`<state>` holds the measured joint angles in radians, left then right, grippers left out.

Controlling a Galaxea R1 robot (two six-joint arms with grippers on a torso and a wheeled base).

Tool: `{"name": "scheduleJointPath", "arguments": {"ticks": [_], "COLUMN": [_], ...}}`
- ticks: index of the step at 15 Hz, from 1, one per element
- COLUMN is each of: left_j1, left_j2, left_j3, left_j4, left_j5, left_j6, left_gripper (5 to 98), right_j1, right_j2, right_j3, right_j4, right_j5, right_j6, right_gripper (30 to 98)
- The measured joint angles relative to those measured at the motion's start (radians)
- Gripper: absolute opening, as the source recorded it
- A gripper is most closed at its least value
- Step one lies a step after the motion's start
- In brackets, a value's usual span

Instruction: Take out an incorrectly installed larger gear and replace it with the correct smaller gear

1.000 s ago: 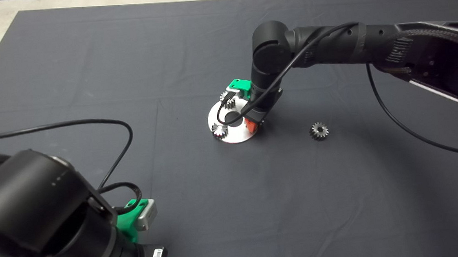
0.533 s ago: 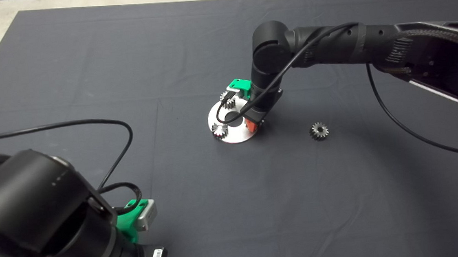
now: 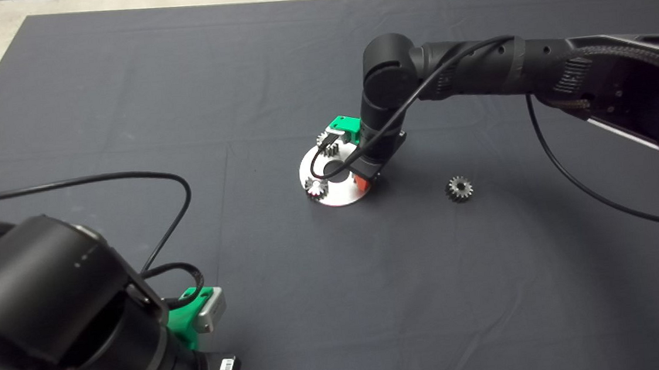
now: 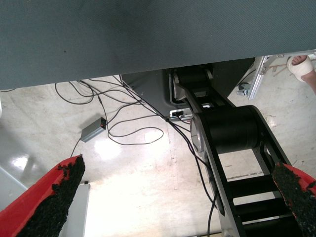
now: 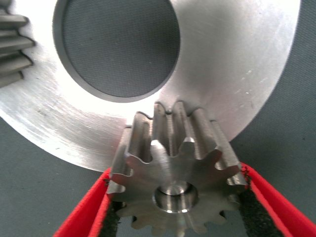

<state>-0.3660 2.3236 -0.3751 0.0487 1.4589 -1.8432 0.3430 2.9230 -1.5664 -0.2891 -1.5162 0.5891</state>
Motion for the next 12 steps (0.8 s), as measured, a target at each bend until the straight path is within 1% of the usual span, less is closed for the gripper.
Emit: {"name": "scheduleJointPath", "arguments": {"ticks": [5, 8, 12], "left_j1": [0.000, 0.000, 0.000], "left_j2": [0.000, 0.000, 0.000], "left_j3": [0.000, 0.000, 0.000], "left_j4": [0.000, 0.000, 0.000], "left_j5": [0.000, 0.000, 0.000], "left_j6": [0.000, 0.000, 0.000], "left_gripper": [98.2, 98.2, 98.2], "right_j1": [0.000, 0.000, 0.000], "right_j2": [-0.001, -0.003, -0.003], "right_j3": [0.003, 0.008, 0.013], "right_j4": [0.000, 0.000, -0.002], "right_j5": [0.010, 0.019, 0.019], "right_j6": [0.003, 0.003, 0.004], "right_gripper": [50.2, 49.8, 49.1]}}
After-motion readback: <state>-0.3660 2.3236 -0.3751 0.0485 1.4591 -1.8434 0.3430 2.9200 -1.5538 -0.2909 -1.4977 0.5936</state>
